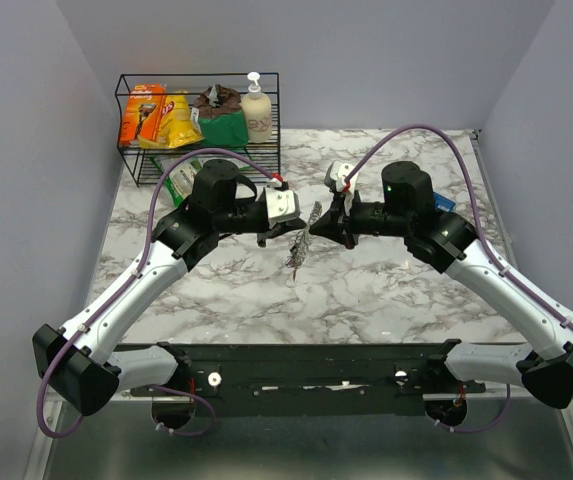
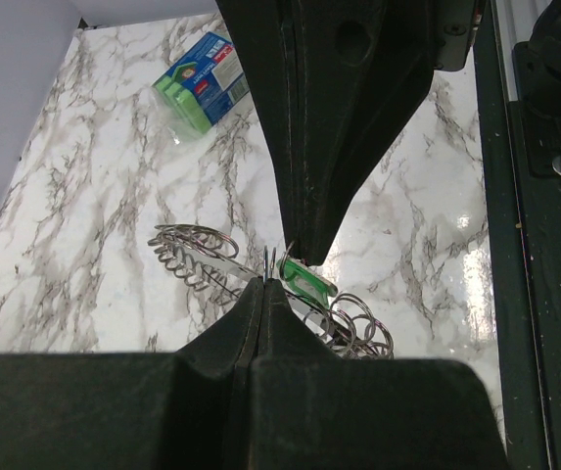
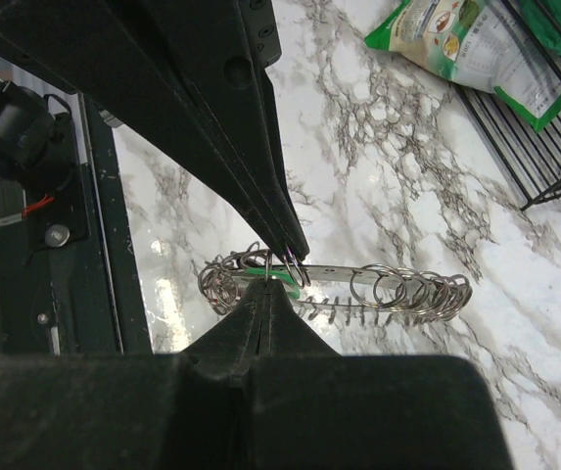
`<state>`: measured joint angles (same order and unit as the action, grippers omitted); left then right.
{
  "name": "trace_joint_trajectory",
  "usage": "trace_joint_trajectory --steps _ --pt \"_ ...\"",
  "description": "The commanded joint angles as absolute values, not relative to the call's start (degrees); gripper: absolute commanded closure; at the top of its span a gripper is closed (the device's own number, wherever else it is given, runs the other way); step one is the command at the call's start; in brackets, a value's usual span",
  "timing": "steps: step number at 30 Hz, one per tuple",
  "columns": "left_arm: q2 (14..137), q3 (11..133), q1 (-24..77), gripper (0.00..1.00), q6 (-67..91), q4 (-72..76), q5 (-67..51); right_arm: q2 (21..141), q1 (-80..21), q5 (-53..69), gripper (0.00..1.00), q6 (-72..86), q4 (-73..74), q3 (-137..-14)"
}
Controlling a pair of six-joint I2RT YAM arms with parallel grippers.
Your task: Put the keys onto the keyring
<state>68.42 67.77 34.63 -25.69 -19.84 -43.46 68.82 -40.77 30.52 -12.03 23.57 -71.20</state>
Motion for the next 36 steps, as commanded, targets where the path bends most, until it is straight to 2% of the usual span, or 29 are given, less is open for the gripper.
trace_joint_trajectory --steps 1,36 --pt "67.41 67.85 35.16 1.00 -26.45 -17.93 -42.98 67.76 -40.61 29.71 0.99 -12.04 22.15 -72.33" --pt "67.24 68.12 35.60 1.00 -26.54 -18.37 -43.86 70.66 -40.61 24.96 0.99 -10.20 22.15 -74.53"
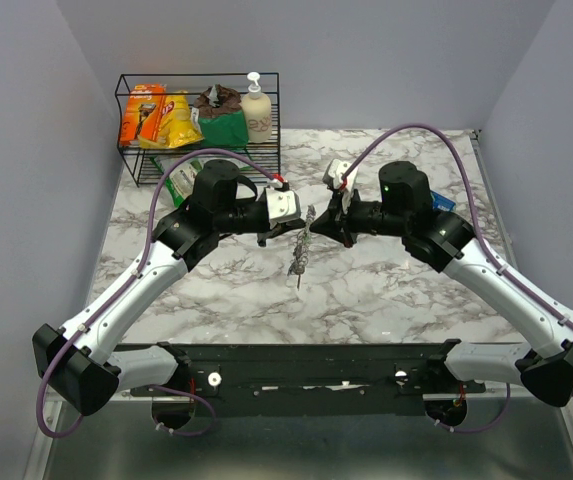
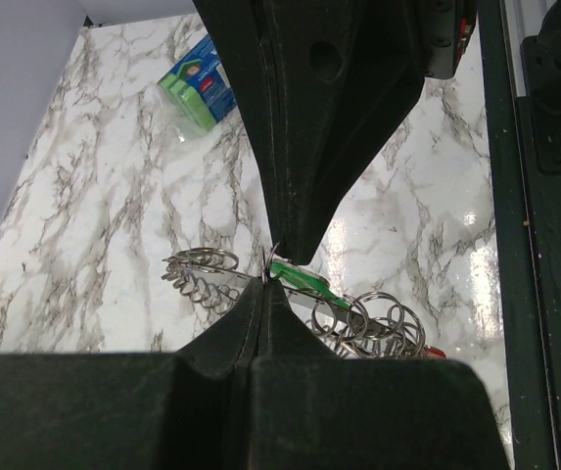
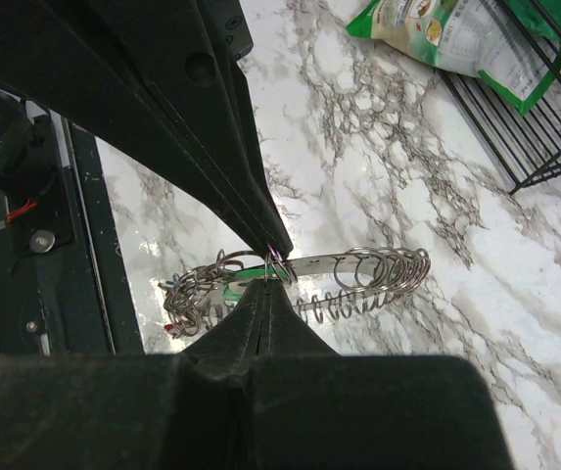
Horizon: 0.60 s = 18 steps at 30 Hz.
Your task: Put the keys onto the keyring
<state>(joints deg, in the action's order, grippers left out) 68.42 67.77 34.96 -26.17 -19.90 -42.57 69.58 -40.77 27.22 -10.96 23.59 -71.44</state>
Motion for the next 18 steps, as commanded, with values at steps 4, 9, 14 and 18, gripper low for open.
trace_joint_trajectory --steps 4,9,14,18 --pt "67.41 68.20 35.60 1.00 -26.46 -18.28 -43.86 71.28 -40.61 24.52 0.99 -10.02 22.06 -75.23" --pt "66.97 68.12 35.60 1.00 -26.72 -18.37 -43.51 71.19 -40.61 23.56 0.99 -9.93 22.06 -74.62" --pt "66.62 68.03 35.60 1.00 -26.81 -18.19 -43.33 70.66 -40.61 22.15 0.99 -9.67 21.97 -73.39" --pt "66.62 68.03 35.60 1.00 -27.07 -18.19 -43.59 69.87 -40.61 21.62 0.99 -9.32 21.97 -72.69"
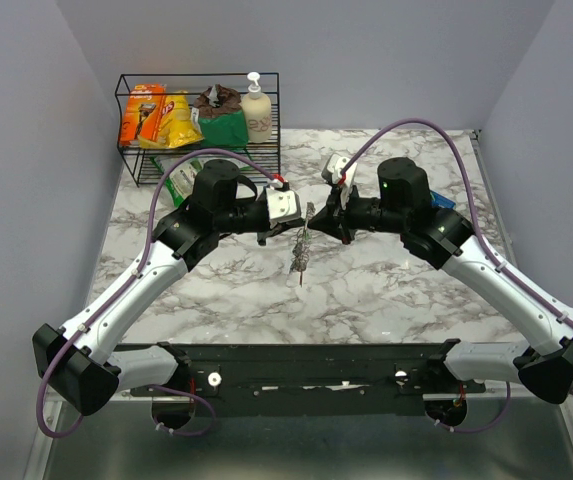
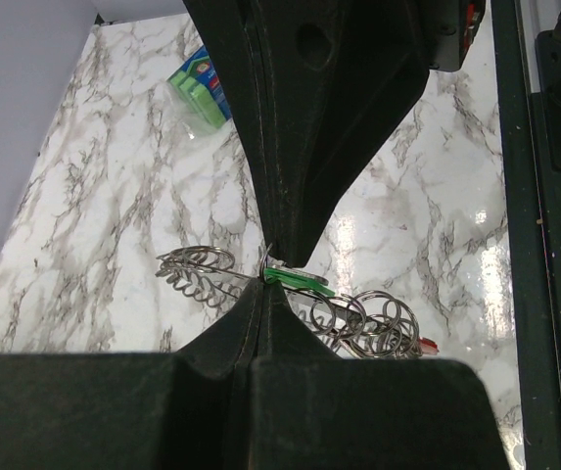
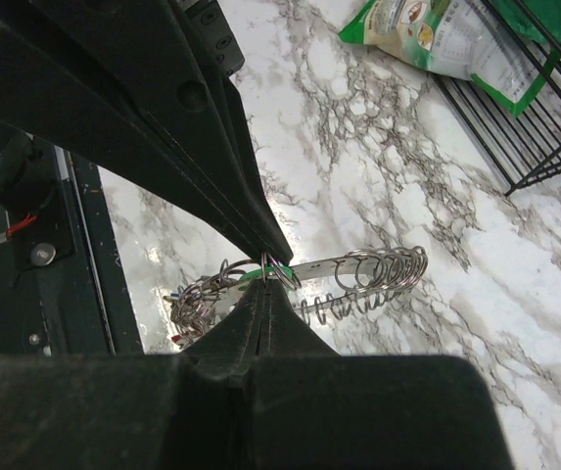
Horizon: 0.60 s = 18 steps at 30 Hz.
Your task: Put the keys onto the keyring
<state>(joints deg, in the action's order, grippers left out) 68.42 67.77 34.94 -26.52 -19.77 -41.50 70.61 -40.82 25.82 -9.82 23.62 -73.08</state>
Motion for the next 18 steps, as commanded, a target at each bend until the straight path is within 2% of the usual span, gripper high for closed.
trace_joint_trajectory --steps 1,18 --pt "66.62 67.94 35.51 1.00 -27.07 -18.19 -43.68 69.79 -40.43 21.53 0.99 -9.32 21.97 -72.60" --pt "65.30 67.50 35.59 1.00 -26.81 -17.84 -44.03 69.87 -38.76 20.74 0.99 -6.77 21.88 -70.93"
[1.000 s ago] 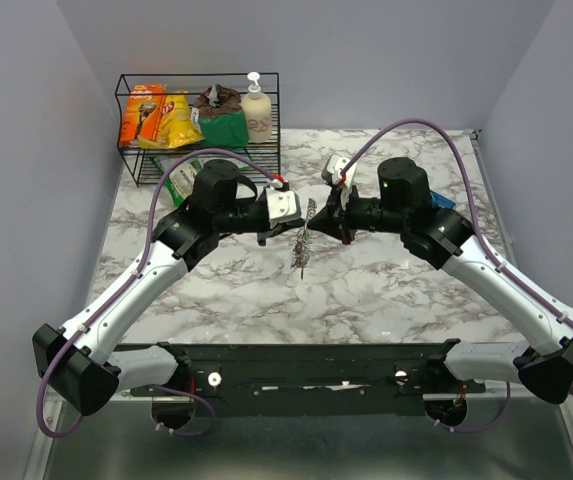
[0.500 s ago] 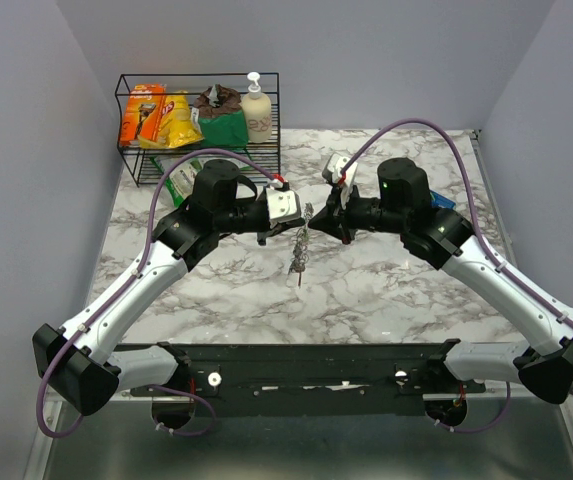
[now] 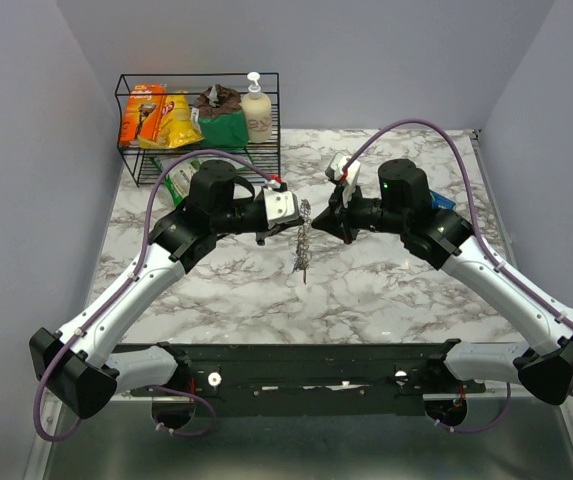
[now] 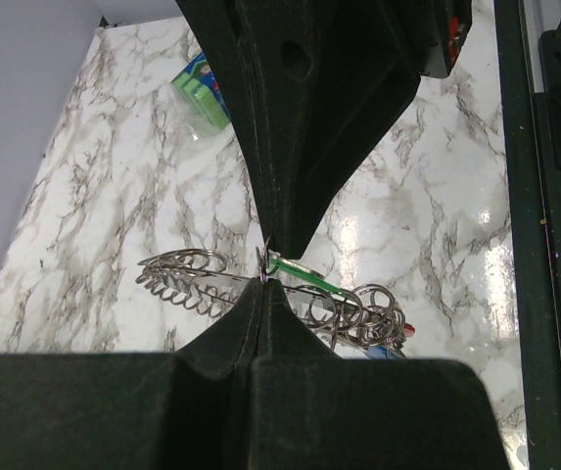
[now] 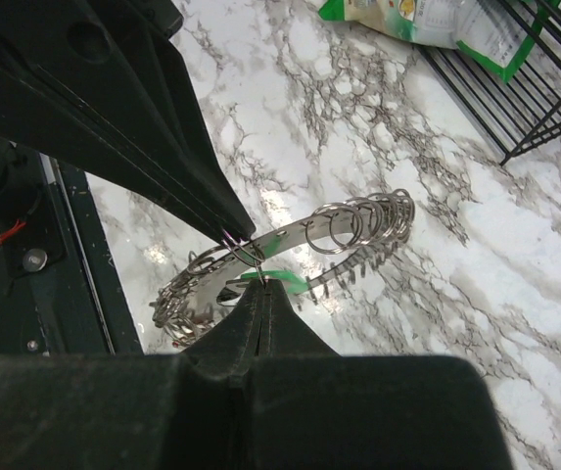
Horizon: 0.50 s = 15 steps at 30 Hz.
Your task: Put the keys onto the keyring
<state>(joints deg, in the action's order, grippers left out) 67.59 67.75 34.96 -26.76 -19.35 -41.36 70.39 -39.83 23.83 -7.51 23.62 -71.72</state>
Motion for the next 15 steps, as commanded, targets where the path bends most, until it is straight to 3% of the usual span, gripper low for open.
trace_joint_trajectory --steps 1,15 --pt "65.04 67.41 35.60 1.00 -26.72 -17.75 -44.21 69.79 -38.59 20.74 0.99 -6.68 21.80 -70.75" --pt "63.63 65.57 35.59 1.00 -24.08 -13.27 -46.05 69.26 -38.14 24.78 0.98 -6.68 21.18 -69.52"
